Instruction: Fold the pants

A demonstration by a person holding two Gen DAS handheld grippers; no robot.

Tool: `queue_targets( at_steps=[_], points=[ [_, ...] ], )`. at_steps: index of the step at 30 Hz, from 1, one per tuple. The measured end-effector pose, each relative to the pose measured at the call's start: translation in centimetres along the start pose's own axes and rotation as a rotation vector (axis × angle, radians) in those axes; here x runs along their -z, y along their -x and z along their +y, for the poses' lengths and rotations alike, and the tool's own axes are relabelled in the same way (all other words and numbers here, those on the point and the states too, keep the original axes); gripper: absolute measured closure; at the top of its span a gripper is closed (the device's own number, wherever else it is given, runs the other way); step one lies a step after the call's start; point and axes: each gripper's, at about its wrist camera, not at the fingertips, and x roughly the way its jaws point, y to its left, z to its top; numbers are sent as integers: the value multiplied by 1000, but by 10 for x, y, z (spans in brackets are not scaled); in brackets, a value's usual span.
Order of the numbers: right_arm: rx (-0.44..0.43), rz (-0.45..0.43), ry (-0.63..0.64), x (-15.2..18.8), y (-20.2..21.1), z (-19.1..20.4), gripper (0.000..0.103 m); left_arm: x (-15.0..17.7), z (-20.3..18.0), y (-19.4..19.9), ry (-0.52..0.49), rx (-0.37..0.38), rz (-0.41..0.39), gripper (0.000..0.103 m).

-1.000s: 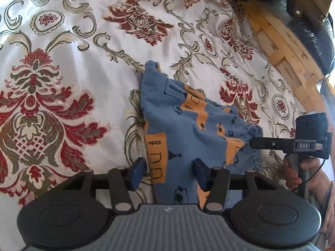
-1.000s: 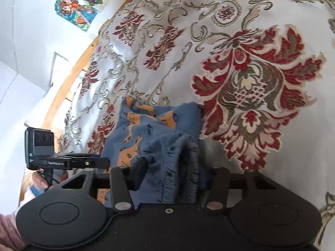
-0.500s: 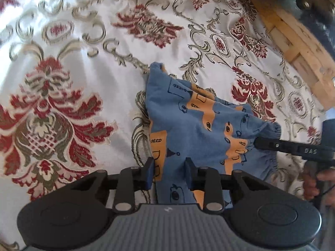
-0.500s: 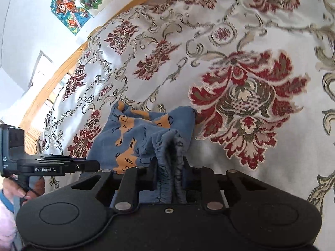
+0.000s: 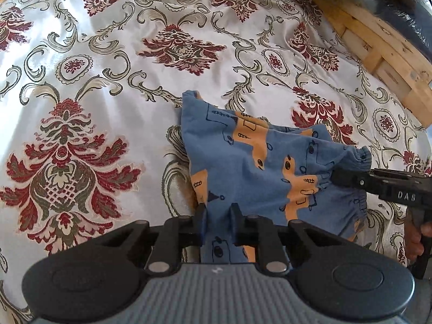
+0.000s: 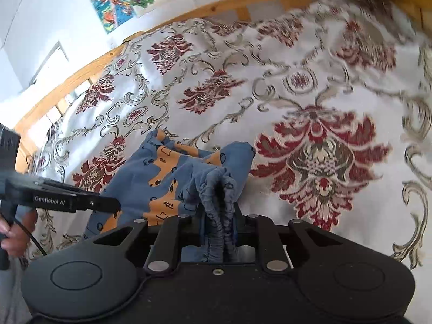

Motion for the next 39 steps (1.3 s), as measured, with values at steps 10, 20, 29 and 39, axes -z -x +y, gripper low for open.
queue_targets(
  at_steps=[10,20,29,39],
  points=[
    [63,-110,163,-5,9,21,86,1,-7,13,36,-38,-47,89],
    [28,-194,195,-65,-24,12,86,-47,-15,21,-31,-110,-165,90],
    [31,-84,114,-64,-61,-6,83,-57,32,-31,100,-43,-86,89],
    [115,-137,102,-56,-32,0,46,-51,23,-16,79,-64,-131,74]
  ],
)
